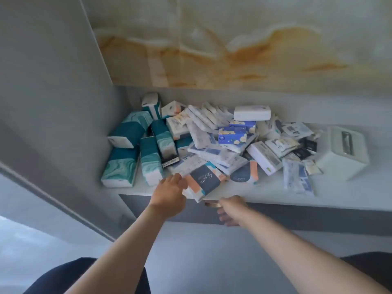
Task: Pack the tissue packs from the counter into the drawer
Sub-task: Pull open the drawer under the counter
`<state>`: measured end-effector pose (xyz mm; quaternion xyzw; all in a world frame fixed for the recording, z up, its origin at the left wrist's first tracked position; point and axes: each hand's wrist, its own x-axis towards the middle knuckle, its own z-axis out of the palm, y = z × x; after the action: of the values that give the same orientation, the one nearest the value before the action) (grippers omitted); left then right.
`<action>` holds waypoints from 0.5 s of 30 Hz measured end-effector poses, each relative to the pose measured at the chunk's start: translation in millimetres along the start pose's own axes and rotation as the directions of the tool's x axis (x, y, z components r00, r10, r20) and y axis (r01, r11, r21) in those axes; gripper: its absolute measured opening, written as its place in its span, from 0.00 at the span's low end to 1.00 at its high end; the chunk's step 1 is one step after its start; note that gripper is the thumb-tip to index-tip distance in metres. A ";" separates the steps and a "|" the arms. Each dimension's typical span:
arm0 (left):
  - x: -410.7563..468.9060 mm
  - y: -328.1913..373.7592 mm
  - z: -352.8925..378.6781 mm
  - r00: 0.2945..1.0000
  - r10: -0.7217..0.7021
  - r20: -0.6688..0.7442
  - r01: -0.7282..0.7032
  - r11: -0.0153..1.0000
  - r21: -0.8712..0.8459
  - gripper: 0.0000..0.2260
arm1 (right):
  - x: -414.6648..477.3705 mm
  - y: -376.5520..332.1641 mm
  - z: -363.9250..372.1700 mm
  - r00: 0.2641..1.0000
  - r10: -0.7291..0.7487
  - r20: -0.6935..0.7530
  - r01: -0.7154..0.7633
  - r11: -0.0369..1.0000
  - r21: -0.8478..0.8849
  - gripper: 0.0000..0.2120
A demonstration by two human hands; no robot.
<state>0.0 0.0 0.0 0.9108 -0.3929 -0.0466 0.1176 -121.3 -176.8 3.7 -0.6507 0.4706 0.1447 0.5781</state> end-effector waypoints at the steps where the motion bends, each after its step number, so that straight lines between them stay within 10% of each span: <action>1: -3.6 1.6 2.2 0.998 0.017 0.065 -0.019 0.999 0.028 0.18 | 2.1 -0.1 0.6 0.995 0.077 0.065 -0.087 0.979 0.183 0.10; 5: -11.9 3.9 16.1 0.991 0.053 0.121 -0.065 0.993 0.094 0.25 | 12.7 3.0 6.6 0.989 0.109 0.102 -0.149 0.758 0.635 0.13; 15: -19.0 1.1 29.7 0.992 0.059 0.109 -0.074 0.988 0.135 0.25 | 27.5 18.4 34.8 0.993 0.121 0.019 -0.082 0.546 0.834 0.13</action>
<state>-19.1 7.8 -28.6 0.8995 -0.4311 -0.0625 0.0346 -109.1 -156.1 -37.9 -0.2743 0.5314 -0.0753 0.7980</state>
